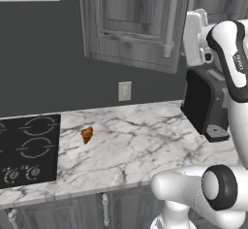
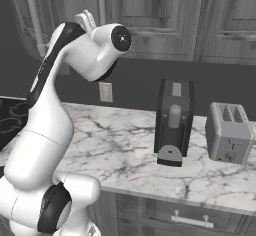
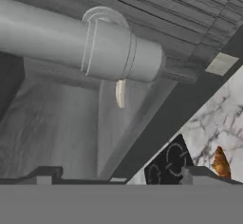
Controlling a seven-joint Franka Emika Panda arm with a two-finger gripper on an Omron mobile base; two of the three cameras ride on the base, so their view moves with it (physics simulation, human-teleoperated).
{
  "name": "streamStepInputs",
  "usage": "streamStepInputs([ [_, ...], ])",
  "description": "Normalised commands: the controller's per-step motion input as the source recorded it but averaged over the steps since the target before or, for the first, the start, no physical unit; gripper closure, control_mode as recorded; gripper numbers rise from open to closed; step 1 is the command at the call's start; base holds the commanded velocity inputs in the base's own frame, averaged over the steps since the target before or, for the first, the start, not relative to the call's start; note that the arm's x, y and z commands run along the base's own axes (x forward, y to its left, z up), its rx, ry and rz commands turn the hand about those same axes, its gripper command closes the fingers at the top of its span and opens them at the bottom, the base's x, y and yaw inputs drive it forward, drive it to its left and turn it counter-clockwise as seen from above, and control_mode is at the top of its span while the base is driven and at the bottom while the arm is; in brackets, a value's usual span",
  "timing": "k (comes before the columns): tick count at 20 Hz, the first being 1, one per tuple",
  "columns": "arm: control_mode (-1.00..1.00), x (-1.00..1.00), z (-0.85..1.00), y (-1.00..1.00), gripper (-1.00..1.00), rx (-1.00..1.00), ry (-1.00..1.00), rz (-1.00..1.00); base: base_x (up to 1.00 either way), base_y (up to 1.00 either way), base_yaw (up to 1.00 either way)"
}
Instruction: Pick the sponge and dish brush from the cabinet and place them on the counter.
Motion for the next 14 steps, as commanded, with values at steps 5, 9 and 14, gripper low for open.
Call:
streamStepInputs([
  [5,-1.0,0.02,-0.24,0.49,-1.0,0.12,0.12,0.25,0.0,0.0,0.0],
  [9,-1.0,-0.21,-0.32,0.53,-1.0,0.1,0.05,0.26,0.0,0.0,0.0],
  [14,-1.0,-0.28,-0.25,0.55,-1.0,0.1,0.04,0.23,0.0,0.0,0.0],
])
